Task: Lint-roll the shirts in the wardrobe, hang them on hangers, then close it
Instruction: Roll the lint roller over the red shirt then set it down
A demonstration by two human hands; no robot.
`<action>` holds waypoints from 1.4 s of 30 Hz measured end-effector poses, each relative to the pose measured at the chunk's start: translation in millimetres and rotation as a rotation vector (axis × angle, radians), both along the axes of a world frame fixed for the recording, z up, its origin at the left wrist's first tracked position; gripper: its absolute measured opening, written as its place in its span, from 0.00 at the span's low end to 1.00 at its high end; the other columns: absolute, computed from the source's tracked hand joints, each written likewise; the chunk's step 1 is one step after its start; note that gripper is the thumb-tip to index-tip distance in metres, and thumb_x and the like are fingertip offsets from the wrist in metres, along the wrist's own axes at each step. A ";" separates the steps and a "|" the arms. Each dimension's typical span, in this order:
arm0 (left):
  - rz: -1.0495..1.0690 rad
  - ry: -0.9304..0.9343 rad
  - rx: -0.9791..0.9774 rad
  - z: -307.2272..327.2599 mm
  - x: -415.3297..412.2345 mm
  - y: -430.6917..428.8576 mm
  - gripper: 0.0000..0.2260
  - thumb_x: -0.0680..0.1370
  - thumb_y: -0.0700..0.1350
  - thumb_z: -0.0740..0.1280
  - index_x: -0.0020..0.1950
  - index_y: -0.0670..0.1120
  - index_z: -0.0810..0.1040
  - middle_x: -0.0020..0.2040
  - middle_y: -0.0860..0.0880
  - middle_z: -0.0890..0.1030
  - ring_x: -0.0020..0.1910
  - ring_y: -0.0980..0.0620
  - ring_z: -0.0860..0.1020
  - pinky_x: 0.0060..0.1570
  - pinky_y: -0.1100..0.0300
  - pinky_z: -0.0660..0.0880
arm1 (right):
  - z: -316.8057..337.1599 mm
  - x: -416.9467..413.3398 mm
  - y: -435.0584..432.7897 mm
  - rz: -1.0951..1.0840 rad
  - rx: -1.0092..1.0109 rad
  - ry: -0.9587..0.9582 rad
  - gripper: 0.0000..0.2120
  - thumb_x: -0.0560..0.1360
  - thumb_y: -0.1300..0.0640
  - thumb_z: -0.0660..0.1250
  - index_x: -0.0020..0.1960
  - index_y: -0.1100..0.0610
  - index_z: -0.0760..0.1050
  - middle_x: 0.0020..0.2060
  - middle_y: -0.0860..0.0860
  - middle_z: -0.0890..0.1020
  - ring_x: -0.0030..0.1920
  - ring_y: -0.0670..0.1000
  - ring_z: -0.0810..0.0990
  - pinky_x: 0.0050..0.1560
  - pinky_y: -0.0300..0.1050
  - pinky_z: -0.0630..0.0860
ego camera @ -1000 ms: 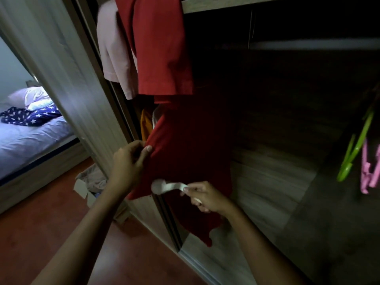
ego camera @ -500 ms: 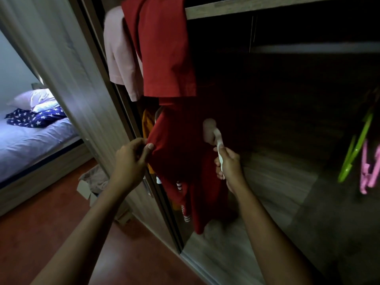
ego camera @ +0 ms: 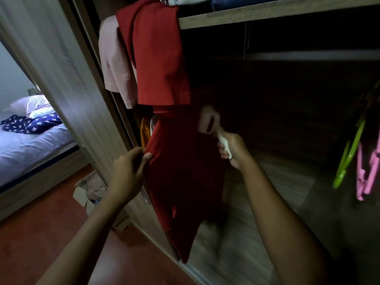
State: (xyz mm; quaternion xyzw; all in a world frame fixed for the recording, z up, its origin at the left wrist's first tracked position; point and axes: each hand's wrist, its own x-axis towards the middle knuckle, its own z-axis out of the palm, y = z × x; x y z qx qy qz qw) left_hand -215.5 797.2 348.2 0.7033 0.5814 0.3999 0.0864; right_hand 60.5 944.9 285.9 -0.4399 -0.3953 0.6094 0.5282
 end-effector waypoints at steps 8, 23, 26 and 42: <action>0.024 0.004 -0.013 0.2 -3.1 0.6 0.06 0.82 0.46 0.61 0.50 0.49 0.78 0.42 0.49 0.82 0.40 0.50 0.82 0.43 0.43 0.81 | -38.9 1.9 48.3 -0.251 -0.117 -0.052 0.12 0.83 0.47 0.57 0.53 0.53 0.74 0.33 0.49 0.72 0.25 0.45 0.70 0.23 0.38 0.65; 0.105 0.016 0.035 -0.1 -18.4 8.5 0.05 0.82 0.43 0.62 0.50 0.48 0.77 0.36 0.59 0.75 0.33 0.64 0.73 0.34 0.71 0.67 | -104.2 -37.0 6.2 0.260 -0.117 -0.181 0.14 0.83 0.49 0.60 0.50 0.58 0.78 0.27 0.50 0.70 0.21 0.46 0.67 0.20 0.35 0.61; 0.121 0.013 0.070 -1.5 -23.3 13.8 0.05 0.82 0.44 0.63 0.49 0.48 0.78 0.36 0.60 0.75 0.31 0.65 0.74 0.32 0.73 0.66 | -102.0 -24.4 38.8 -0.112 -0.219 -0.066 0.12 0.85 0.54 0.54 0.46 0.54 0.72 0.31 0.52 0.68 0.18 0.43 0.66 0.19 0.33 0.59; 0.138 -0.003 0.080 -14.2 -30.7 37.7 0.06 0.82 0.46 0.63 0.49 0.48 0.77 0.37 0.58 0.76 0.34 0.63 0.75 0.33 0.72 0.67 | -257.4 -117.9 -46.5 0.309 -0.286 -0.519 0.15 0.81 0.41 0.59 0.56 0.50 0.76 0.29 0.49 0.72 0.22 0.46 0.69 0.24 0.39 0.65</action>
